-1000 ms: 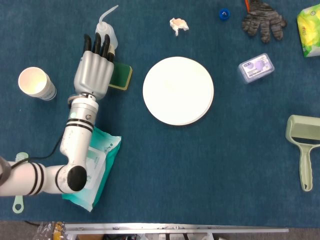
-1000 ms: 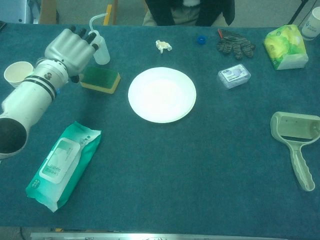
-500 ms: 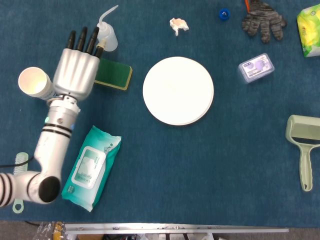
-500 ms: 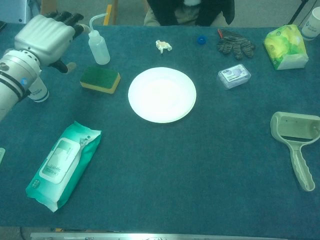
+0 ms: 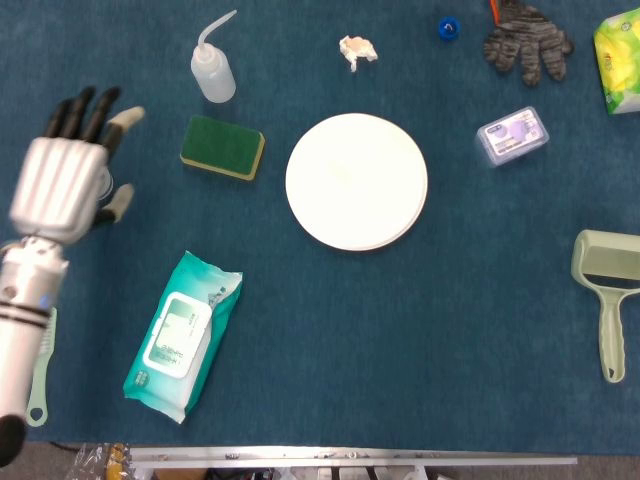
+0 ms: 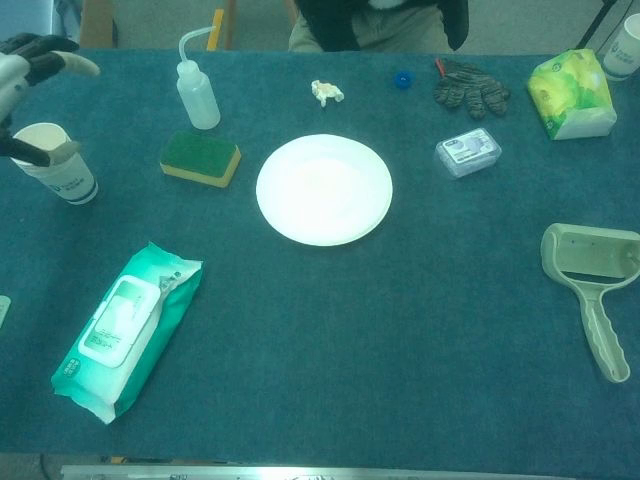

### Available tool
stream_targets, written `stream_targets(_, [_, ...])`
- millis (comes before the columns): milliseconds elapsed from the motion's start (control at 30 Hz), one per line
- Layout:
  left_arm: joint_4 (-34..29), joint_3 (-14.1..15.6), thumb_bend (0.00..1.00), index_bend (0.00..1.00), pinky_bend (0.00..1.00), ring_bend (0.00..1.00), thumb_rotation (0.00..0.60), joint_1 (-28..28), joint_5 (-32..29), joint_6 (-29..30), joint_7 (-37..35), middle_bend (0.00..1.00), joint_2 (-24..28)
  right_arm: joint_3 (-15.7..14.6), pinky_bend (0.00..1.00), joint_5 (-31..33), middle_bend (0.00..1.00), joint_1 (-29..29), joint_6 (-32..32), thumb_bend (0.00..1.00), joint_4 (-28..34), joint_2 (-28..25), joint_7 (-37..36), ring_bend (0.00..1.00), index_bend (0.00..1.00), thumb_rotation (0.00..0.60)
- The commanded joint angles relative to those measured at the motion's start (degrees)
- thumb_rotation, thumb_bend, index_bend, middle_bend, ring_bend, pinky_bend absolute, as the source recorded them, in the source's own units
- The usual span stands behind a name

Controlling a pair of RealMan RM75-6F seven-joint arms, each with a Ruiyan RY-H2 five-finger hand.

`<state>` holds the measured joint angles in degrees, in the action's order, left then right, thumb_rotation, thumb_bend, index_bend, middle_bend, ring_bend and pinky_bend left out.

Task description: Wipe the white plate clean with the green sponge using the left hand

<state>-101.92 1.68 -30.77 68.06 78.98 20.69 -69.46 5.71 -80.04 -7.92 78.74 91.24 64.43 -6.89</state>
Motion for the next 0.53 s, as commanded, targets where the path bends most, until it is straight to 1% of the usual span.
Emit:
stream_targets(33, [-0.2,1.2,0.30,0.17,0.02,0.00,0.600,3.4,2.7,2.8,-3.5,0.07,2.5,-0.1,0.45,0.4,0.39,0.4,0.3,0.39,0.2,0.0,0.5,0.24,0.40,0.600])
stream_targets(167, [0.1,2.1,0.30,0.17,0.02,0.00,0.600,7.0,3.8,4.3,-6.8,0.08,4.3,-0.2,0.45,0.8,0.39,0.9,0.7,0.39,0.4,0.0,0.9,0.24,0.40,0.600])
stream_targets(267, [0.5,2.2,0.30,0.18,0.02,0.00,0.600,8.5,3.7,4.4,-6.9,0.08,4.7,-0.2,0.45,0.8,0.39,1.1,0.8,0.39,0.5,0.0,1.1,0.24,0.40,0.600])
stream_targets(533, [0.7,0.5,0.30,0.18,0.02,0.00,0.600,11.1,3.7,5.0,-6.5,0.08,4.3,-0.2,0.45,0.3,0.39,1.1,0.8,0.39,0.8,0.0,1.1,0.24,0.40,0.600])
